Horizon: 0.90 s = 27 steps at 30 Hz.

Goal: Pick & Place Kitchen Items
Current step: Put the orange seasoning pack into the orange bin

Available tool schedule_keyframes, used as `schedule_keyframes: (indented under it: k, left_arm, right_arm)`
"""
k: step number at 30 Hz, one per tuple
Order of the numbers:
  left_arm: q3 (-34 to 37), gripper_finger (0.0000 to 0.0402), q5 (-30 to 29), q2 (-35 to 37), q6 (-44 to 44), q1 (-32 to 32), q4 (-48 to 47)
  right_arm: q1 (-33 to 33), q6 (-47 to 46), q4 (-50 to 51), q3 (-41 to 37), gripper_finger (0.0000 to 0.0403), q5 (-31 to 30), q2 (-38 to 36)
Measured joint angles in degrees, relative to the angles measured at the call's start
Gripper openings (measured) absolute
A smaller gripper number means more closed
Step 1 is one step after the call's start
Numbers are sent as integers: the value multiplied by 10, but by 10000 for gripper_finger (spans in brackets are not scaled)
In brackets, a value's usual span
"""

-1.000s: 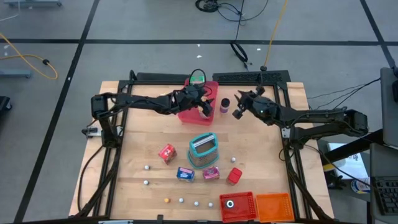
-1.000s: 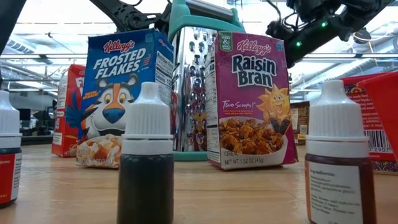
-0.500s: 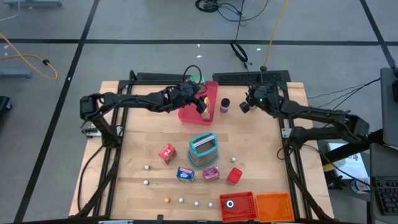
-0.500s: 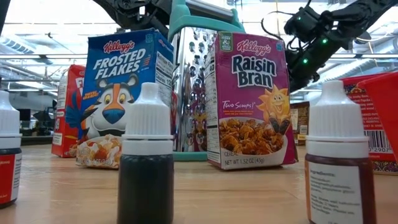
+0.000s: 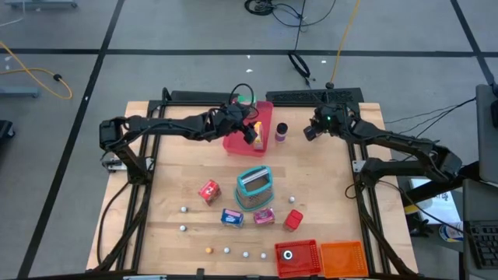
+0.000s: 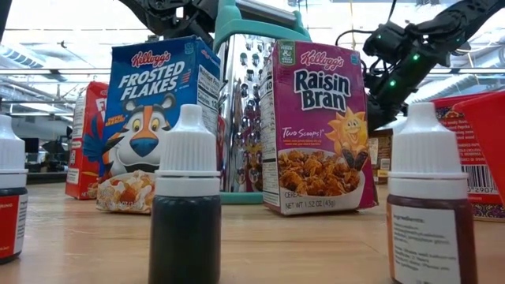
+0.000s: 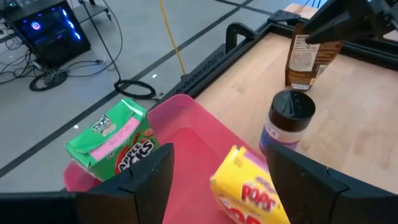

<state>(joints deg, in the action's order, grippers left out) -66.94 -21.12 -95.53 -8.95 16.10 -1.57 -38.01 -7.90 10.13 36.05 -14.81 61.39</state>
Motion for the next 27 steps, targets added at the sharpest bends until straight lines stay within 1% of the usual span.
schedule_keyframes:
  k: [3, 7, 10, 12, 15, 17, 21, 27]
  left_arm:
    - [0, 257, 0, 0, 0, 0, 0]
    - [0, 257, 0, 0, -2, 0, 1]
    - [0, 257, 0, 0, -2, 0, 2]
    - [0, 257, 0, 0, -2, 0, 5]
    - [0, 257, 0, 0, -2, 0, 5]
    - [0, 257, 0, 0, -2, 0, 6]
    - [0, 257, 0, 0, -2, 0, 5]
    - [0, 257, 0, 0, -3, 0, 5]
  right_arm:
    - [-3, 0, 3, -1, 103, 1, 0]
    - [-2, -7, 0, -30, 103, 2, 0]
    - [-3, -7, -41, -50, 103, 1, 0]
    - [-2, -6, -61, -55, 103, 18, 0]
    - [-2, -1, -106, -55, 103, 65, 0]
    - [-1, 14, -121, -55, 103, 76, -3]
    - [-4, 22, -114, -55, 103, 73, -21]
    - [-6, 25, -103, -55, 102, 72, -76]
